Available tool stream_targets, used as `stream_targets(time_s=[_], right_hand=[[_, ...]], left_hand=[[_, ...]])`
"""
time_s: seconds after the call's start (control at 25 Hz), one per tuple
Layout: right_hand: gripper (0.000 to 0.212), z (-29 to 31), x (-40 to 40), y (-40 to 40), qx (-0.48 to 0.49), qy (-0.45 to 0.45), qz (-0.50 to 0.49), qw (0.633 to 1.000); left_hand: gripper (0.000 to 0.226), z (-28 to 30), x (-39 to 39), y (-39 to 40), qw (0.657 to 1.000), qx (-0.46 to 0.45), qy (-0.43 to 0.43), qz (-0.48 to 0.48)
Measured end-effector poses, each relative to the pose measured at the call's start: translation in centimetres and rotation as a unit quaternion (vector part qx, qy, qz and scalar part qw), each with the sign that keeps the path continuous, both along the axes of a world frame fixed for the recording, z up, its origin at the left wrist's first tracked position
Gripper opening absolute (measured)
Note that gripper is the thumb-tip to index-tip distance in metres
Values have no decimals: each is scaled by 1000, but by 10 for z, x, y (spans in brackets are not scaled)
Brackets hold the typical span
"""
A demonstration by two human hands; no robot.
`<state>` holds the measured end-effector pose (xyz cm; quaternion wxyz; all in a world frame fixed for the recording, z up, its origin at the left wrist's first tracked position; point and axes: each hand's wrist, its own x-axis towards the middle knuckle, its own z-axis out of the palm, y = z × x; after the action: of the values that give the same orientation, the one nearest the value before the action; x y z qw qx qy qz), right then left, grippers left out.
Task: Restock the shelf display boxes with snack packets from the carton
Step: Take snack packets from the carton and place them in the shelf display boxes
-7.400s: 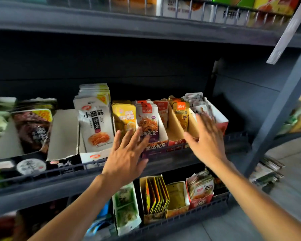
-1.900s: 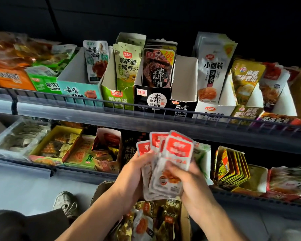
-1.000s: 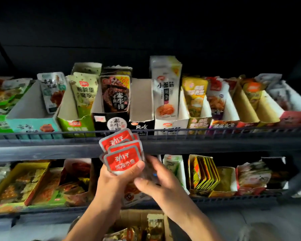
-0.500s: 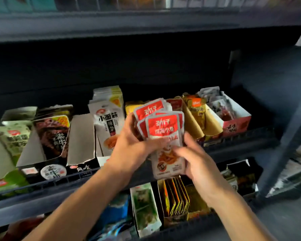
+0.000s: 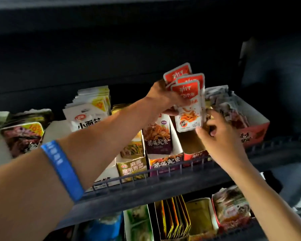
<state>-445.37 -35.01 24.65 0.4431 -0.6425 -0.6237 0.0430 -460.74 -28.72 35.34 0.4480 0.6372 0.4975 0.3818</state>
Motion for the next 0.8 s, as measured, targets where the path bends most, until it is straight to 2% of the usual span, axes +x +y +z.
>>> stream_targets(time_s=[0.08, 0.16, 0.24, 0.32, 0.44, 0.56, 0.68, 0.8], right_hand=[[52, -16, 7, 7, -48, -8, 15, 999], [46, -21, 8, 8, -59, -23, 3, 998], [38, -24, 8, 7, 3, -71, -22, 997], [32, -28, 9, 5, 60, -115, -2, 992], [17, -32, 15, 6, 56, -142, 47, 987], [19, -34, 18, 9, 78, -222, -18, 972], [19, -38, 13, 10, 86, -240, -21, 967], [9, -39, 11, 11, 94, -239, 2, 966]], left_hand=[[49, -3, 8, 13, 998, -18, 63, 3], [43, -7, 14, 20, 996, -29, 86, 8], [41, -7, 16, 24, 995, -33, 97, 15], [42, -4, 14, 26, 992, -27, 118, 21], [37, -3, 11, 27, 990, -11, 135, 34], [31, -6, 10, 29, 986, 25, 155, 54], [37, -14, 13, 32, 978, 69, 187, 59], [53, -22, 17, 36, 935, 174, 305, 50]])
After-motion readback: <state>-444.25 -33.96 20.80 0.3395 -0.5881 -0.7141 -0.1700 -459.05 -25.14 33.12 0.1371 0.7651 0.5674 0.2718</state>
